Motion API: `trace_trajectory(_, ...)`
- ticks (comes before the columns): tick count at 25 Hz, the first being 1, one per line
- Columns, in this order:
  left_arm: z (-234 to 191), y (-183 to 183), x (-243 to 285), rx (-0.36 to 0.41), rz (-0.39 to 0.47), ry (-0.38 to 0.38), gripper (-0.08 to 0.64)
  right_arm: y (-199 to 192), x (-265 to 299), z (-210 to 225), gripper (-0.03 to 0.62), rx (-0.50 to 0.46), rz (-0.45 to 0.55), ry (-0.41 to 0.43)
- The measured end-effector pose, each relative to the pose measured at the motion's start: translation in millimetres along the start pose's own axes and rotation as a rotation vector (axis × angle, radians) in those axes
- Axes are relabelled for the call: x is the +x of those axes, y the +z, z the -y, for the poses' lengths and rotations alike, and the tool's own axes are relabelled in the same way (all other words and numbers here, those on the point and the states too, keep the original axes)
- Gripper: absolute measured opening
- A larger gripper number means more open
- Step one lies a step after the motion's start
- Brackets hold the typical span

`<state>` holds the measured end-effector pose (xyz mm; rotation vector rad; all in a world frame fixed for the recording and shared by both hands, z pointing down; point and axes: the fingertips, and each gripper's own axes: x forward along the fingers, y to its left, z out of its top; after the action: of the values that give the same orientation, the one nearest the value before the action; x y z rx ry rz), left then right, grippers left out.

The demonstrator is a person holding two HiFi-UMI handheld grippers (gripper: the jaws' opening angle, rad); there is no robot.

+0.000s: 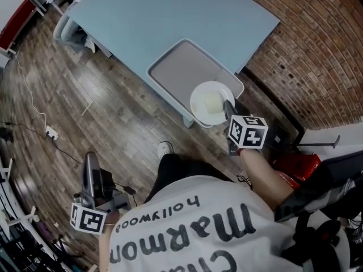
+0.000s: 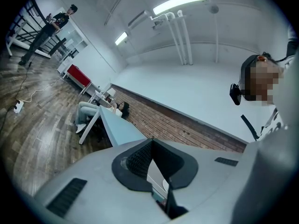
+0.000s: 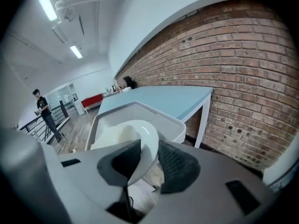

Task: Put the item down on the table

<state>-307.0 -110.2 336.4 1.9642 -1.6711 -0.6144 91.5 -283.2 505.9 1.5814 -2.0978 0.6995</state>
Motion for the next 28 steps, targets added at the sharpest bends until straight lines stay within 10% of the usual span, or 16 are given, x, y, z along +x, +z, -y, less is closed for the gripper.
trace_trajectory(11, -4.9, 1.5, -0.2, 0.001, -0.001, 0.007, 0.006, -0.7, 7.0, -34.0, 0.116, -0.434, -0.033, 0.002)
trace_trajectory(28, 13.2, -21.7, 0.8, 0.017, -0.068, -0.054, 0.006, 35.7, -36.2, -46.6, 0.115, -0.373, 0.14, 0.093)
